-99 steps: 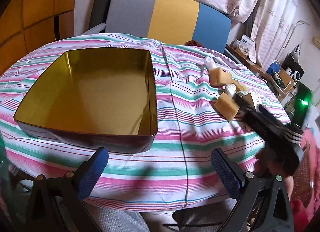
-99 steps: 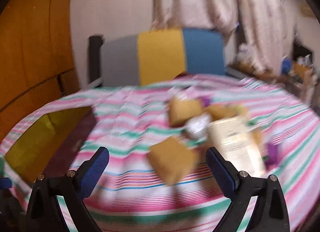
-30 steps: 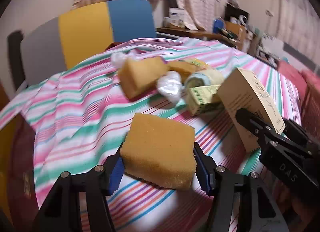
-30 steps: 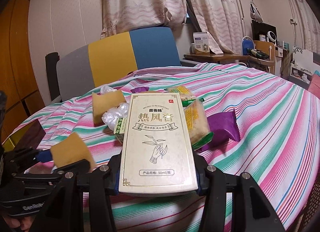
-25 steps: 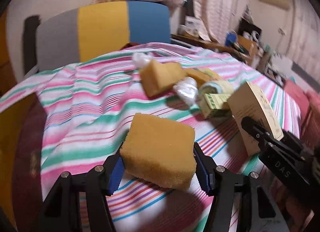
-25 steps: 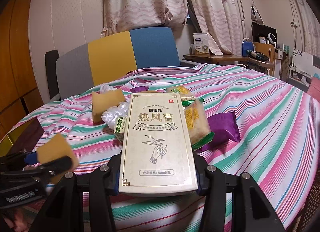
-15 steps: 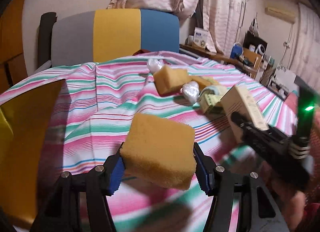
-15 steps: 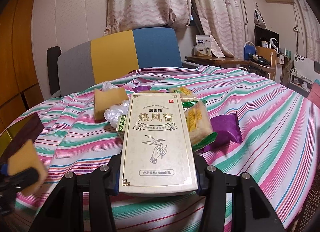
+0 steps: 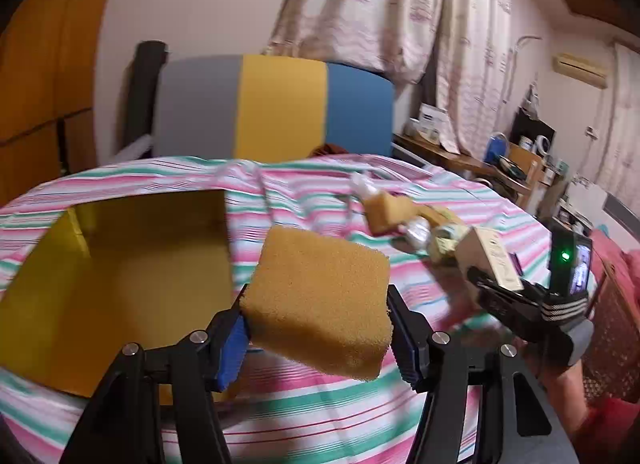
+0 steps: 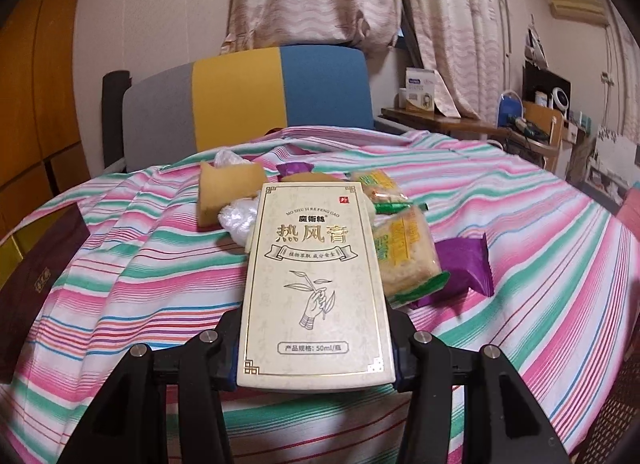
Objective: Organize objects
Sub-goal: 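Carry the sponge to the gold tray and release it with the left tool, then lower the cream box into the gold tray and open the right tool, then return the right tool to the items and grasp the WEIDAN cracker pack, then grasp the green-white oil box with the left tool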
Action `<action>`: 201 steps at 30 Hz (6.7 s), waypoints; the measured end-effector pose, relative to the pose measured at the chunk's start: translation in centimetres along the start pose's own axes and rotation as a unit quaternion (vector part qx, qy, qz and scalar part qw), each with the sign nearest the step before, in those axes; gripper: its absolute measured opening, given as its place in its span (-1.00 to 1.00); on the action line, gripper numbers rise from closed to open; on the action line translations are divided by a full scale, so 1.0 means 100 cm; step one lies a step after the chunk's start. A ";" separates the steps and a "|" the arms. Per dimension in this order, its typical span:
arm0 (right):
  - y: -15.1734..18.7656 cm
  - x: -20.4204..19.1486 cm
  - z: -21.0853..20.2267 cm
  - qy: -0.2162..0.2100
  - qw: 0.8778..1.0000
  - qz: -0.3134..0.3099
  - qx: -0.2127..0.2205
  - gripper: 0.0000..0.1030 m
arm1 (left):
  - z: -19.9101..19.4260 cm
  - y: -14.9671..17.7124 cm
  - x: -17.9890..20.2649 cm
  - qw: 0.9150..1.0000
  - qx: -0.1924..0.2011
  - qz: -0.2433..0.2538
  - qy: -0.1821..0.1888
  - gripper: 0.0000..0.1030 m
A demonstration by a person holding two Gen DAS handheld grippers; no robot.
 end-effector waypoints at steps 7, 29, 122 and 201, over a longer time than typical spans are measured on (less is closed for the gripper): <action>-0.014 -0.039 -0.025 -0.050 0.998 0.005 0.031 -0.01 | -0.002 -0.006 -0.069 0.996 -0.015 -0.047 -0.069 0.21; -0.044 -0.245 -0.045 -0.316 0.946 -0.070 -0.008 -0.01 | 0.029 0.030 -0.216 0.955 -0.119 -0.110 -0.247 0.24; -0.043 0.021 0.046 -0.038 0.992 0.086 -0.085 0.29 | -0.014 0.021 -0.007 0.994 -0.107 -0.030 0.000 1.00; -0.008 0.027 0.048 -0.052 0.992 0.074 -0.085 -0.07 | 0.106 -0.045 0.094 0.992 -0.126 0.008 0.030 1.00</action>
Point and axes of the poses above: each gripper's, at about its wrist camera, not at the fingertips, and z roughly the way its jaws point, x to its right, y to its underside, the point moved 2 cm from there along z, roughly the way its jaws point, and after that the axes turned 12 degrees about -y, right-handed, at the moved point
